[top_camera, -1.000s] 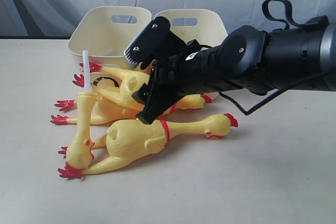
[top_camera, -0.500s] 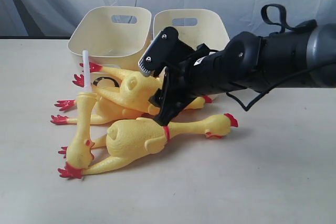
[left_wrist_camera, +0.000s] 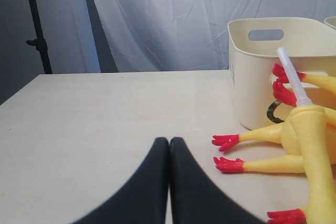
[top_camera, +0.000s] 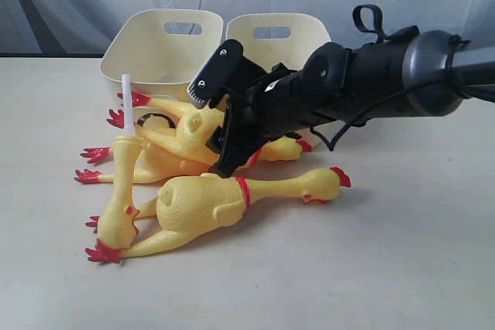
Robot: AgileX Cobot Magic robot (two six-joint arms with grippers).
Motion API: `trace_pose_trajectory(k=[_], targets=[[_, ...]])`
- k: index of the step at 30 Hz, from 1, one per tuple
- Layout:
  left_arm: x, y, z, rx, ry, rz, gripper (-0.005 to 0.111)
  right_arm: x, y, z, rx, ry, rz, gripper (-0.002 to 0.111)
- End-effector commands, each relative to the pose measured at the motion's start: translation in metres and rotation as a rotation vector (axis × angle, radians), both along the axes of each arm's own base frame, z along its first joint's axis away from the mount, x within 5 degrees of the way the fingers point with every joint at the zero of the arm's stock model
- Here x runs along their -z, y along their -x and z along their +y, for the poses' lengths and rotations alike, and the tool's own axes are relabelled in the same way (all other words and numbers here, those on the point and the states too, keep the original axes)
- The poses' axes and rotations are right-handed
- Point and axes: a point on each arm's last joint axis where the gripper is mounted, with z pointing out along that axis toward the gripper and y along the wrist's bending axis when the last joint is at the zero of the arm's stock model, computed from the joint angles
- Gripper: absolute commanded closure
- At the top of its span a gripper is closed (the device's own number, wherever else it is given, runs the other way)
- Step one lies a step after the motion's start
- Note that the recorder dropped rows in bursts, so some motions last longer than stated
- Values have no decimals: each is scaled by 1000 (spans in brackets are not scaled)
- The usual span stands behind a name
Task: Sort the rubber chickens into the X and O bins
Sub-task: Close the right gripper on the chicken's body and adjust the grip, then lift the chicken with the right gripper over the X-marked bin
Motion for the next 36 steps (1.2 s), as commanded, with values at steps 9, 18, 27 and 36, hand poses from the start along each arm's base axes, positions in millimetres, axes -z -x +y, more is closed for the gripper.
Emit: trace_pose_trajectory(k=[9, 18, 27, 36], targets=[[0, 0, 0, 0, 5, -7, 107, 9, -4, 3, -21, 15, 42, 61], [0, 0, 0, 0, 5, -7, 107, 9, -4, 3, -22, 15, 44, 74], [0, 0, 0, 0, 5, -7, 107, 10, -1, 4, -37, 20, 67, 93], [0, 0, 0, 0, 5, -7, 107, 9, 3, 4, -59, 21, 100, 109]])
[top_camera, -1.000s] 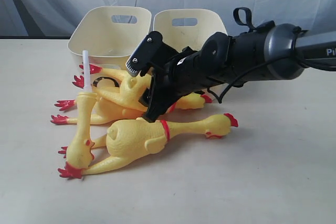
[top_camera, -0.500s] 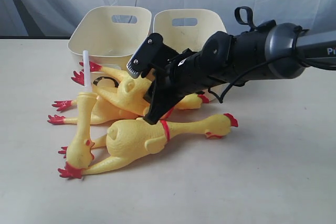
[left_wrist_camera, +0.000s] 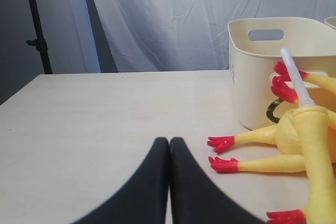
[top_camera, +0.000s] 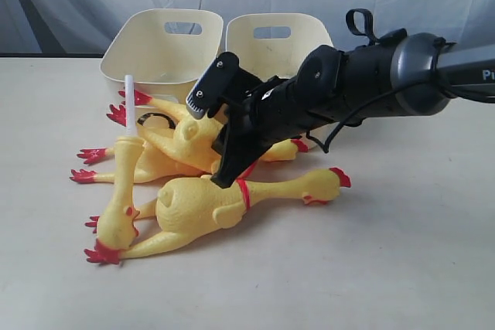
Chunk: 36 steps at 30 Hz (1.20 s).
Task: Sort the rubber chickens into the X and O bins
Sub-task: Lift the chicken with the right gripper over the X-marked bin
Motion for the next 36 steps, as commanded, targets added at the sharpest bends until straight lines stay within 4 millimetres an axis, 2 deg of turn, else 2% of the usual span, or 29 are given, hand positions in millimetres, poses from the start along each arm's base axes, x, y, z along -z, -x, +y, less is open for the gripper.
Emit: trace_pose_trajectory(k=[1, 13, 20, 28, 36], targets=[[0, 0, 0, 0, 5, -7, 107, -6, 3, 0, -18, -6, 19, 109], [0, 0, 0, 0, 5, -7, 107, -64, 20, -8, -14, -111, -3, 109], [0, 0, 0, 0, 5, -7, 107, -90, 25, -14, 10, -166, -62, 109], [0, 0, 0, 0, 5, -7, 107, -116, 18, -21, 92, -227, -235, 109], [0, 0, 0, 0, 5, -7, 107, -126, 2, -33, 257, -319, -328, 109]])
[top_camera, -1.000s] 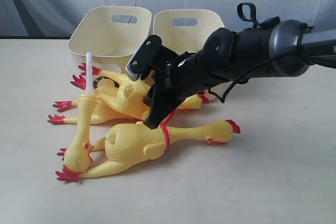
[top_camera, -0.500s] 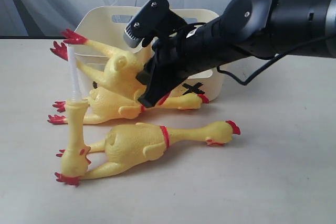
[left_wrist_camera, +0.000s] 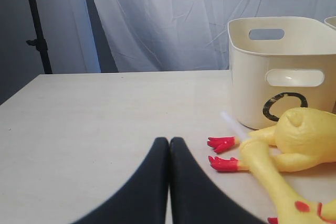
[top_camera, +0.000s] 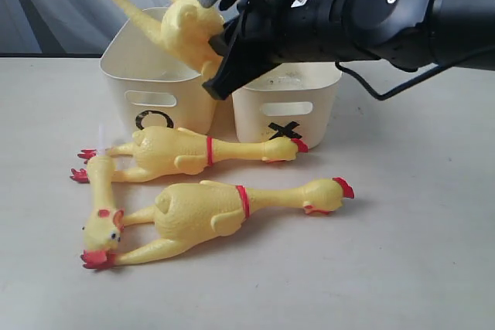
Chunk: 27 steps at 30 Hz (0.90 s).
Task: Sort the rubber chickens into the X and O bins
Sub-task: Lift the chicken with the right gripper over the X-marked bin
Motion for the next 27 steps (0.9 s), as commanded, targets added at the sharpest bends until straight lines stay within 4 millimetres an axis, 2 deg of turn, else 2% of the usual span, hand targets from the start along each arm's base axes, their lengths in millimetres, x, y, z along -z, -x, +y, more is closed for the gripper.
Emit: trace_pose_trajectory(k=[1, 7, 11, 17, 24, 27], targets=[[0, 0, 0, 0, 5, -7, 107, -13, -14, -15, 148, -123, -33, 109], [0, 0, 0, 0, 5, -7, 107, -16, -36, -43, 396, -328, 21, 109], [0, 0, 0, 0, 5, -7, 107, -1, -52, -55, 529, -382, 58, 109], [0, 0, 0, 0, 5, -7, 107, 34, -64, -50, 547, -320, 124, 109], [0, 0, 0, 0, 5, -7, 107, 51, -68, -48, 572, -315, 171, 108], [0, 0, 0, 0, 5, -7, 107, 51, -68, -48, 570, -315, 174, 96]])
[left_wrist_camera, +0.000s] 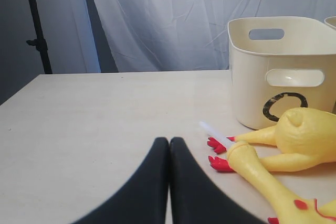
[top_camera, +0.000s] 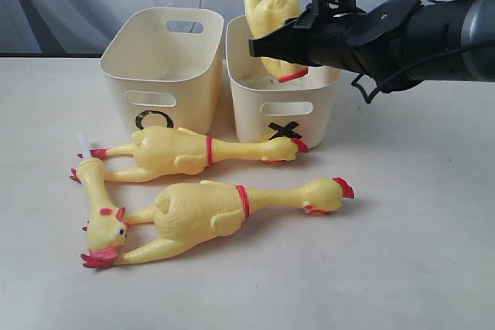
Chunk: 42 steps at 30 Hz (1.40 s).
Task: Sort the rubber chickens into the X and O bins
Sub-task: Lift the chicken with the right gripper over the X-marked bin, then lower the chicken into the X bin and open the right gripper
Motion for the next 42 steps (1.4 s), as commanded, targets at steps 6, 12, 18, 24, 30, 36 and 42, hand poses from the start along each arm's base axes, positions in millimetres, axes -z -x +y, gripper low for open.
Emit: trace_pose_trajectory(k=[6, 12, 18, 24, 30, 36, 42], targets=[[0, 0, 0, 0, 5, -7, 107, -1, -1, -1, 4, -17, 11, 44], [0, 0, 0, 0, 5, -7, 107, -12, 4, -1, 1, -60, 13, 39], [0, 0, 0, 0, 5, -7, 107, -35, 17, 1, -80, -107, 16, 39], [0, 0, 0, 0, 5, -7, 107, -47, 34, 9, -235, -150, 84, 39], [0, 0, 0, 0, 5, -7, 107, -38, 60, 20, -553, -37, 227, 39], [0, 0, 0, 0, 5, -7, 107, -25, 78, 18, -760, 120, 350, 39], [0, 0, 0, 0, 5, -7, 107, -22, 82, 16, -798, 169, 374, 39]])
